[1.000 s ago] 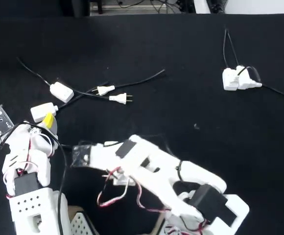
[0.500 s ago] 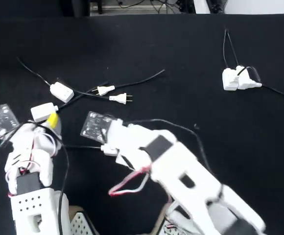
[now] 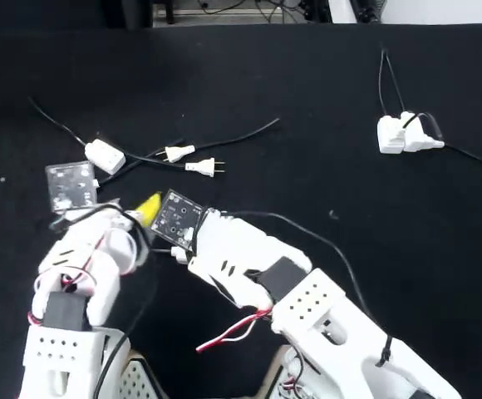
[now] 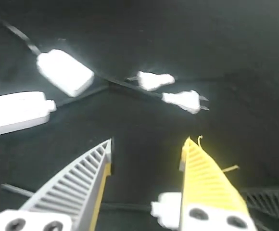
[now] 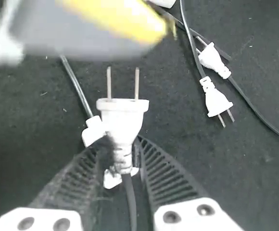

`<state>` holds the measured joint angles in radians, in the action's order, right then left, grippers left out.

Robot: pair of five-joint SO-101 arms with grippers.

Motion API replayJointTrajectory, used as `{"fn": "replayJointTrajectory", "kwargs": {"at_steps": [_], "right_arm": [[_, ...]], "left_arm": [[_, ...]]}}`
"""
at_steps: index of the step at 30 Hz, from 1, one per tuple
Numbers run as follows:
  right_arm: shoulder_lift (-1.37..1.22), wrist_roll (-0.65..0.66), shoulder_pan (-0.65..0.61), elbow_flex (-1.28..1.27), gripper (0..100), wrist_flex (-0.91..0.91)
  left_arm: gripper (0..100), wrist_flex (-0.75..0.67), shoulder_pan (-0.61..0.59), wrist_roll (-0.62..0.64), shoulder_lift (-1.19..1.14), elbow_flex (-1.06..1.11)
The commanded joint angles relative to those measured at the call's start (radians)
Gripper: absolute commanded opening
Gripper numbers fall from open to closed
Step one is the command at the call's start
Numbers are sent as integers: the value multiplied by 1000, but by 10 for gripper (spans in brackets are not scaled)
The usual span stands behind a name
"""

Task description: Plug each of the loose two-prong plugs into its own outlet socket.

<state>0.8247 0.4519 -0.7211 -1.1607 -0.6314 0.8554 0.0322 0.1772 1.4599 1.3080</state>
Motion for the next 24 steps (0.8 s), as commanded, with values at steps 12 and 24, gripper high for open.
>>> {"fn": "replayJointTrajectory", "kwargs": {"at_steps": [12, 24], "right_arm": [[42, -55, -18, 58, 11, -32], [42, -175, -34, 96, 11, -40]], "left_arm": [[234, -186, 51, -192, 11, 137], [234, -183, 35, -192, 11, 139]]}}
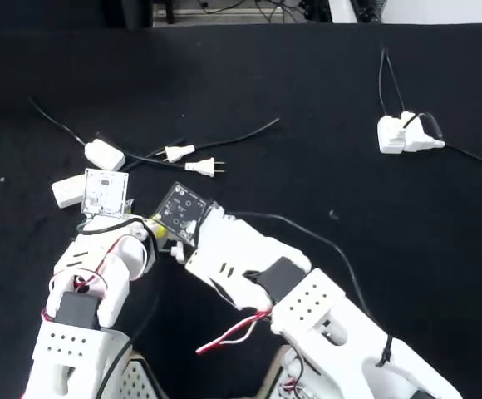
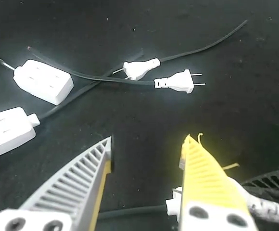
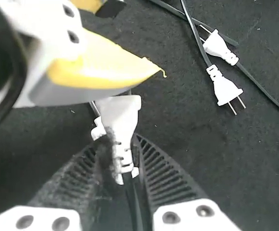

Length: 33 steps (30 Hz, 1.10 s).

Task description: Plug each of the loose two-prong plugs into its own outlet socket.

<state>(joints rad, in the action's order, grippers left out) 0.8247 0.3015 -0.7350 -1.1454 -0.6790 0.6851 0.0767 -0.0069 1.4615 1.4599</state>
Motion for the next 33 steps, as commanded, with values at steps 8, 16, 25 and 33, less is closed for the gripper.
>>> {"fn": "replayJointTrajectory", "kwargs": {"at_steps": [8, 16, 25, 33], "right_arm": [[42, -98, -21, 145, 11, 5], [44, -123, -23, 159, 11, 6], [193, -158, -23, 136, 11, -12], [196, -158, -51, 97, 11, -8]], "left_arm": [[234, -12, -10, -8, 9, -12], [234, -11, -10, -8, 8, -12], [234, -11, -10, -8, 8, -12], [234, -11, -10, -8, 8, -12]]}}
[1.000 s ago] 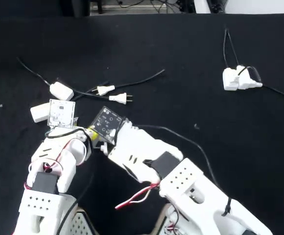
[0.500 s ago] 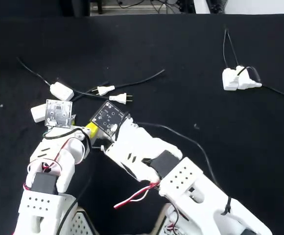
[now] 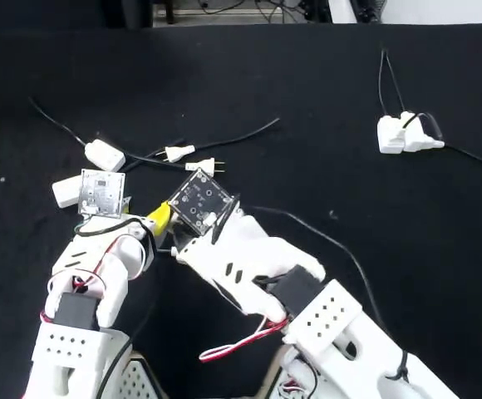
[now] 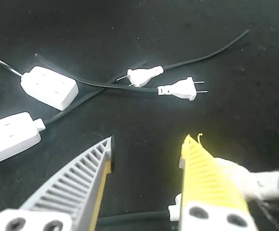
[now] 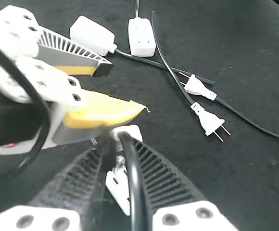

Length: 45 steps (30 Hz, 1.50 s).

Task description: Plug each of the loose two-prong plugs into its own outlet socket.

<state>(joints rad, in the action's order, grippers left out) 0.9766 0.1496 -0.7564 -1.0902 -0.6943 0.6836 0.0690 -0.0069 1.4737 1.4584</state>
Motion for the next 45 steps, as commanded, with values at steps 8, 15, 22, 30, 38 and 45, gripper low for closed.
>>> {"fn": "replayJointTrajectory", "kwargs": {"at_steps": [8, 15, 22, 30, 38, 45], "right_arm": [[50, 34, 9, 24, 11, -37], [50, 112, 129, -81, 11, -107], [44, 173, 215, -101, 11, -98], [36, 107, 123, -31, 100, -84], [-286, 117, 81, 116, 144, 61], [-561, 133, 81, 269, 145, 104]], "left_arm": [[234, 17, -5, -8, -5, -12], [234, 15, -68, -2, -5, -21], [234, 12, -67, -2, -5, -21], [234, 14, -71, -6, -5, -19], [234, 11, -189, 0, -5, -35], [234, 11, -214, 2, -5, -39]]}}
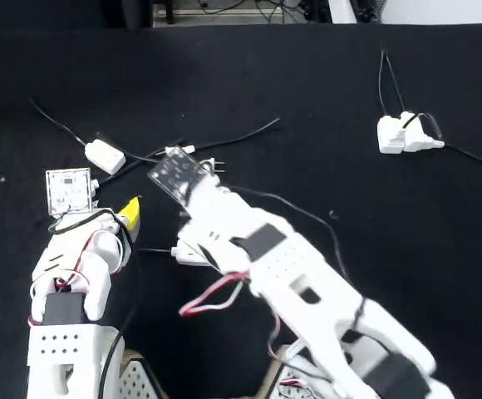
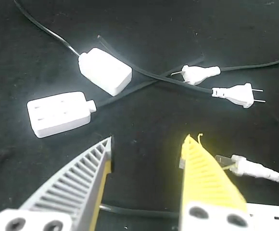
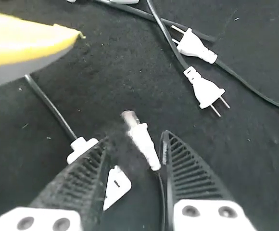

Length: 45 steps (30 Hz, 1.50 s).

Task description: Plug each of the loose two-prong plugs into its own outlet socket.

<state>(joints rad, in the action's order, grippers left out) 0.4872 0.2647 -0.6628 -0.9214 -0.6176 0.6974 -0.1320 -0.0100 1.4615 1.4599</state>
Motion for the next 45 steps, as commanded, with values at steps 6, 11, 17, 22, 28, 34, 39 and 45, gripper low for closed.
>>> {"fn": "replayJointTrajectory", "kwargs": {"at_steps": [6, 11, 17, 22, 28, 34, 39, 45], "right_arm": [[-240, 258, 12, 228, 145, -106], [-450, 285, 84, 427, 145, -218], [-598, 457, 89, 579, 145, -370], [-670, 591, 92, 661, 142, -422], [-774, 703, 92, 753, 141, -532], [-852, 710, 129, 817, 139, -566], [-855, 697, 187, 886, 11, -565], [-855, 649, 175, 900, 11, -565]], "left_arm": [[234, -3, -13, 5, 8, -41], [234, -5, -13, 5, 8, -41], [234, -5, -13, 5, 9, -41], [234, -5, -13, 5, 9, -41], [234, -5, -13, 5, 9, -41], [234, -5, -13, 5, 9, -41], [234, -5, -13, 5, 9, -41], [234, -5, -13, 5, 9, -41]]}}
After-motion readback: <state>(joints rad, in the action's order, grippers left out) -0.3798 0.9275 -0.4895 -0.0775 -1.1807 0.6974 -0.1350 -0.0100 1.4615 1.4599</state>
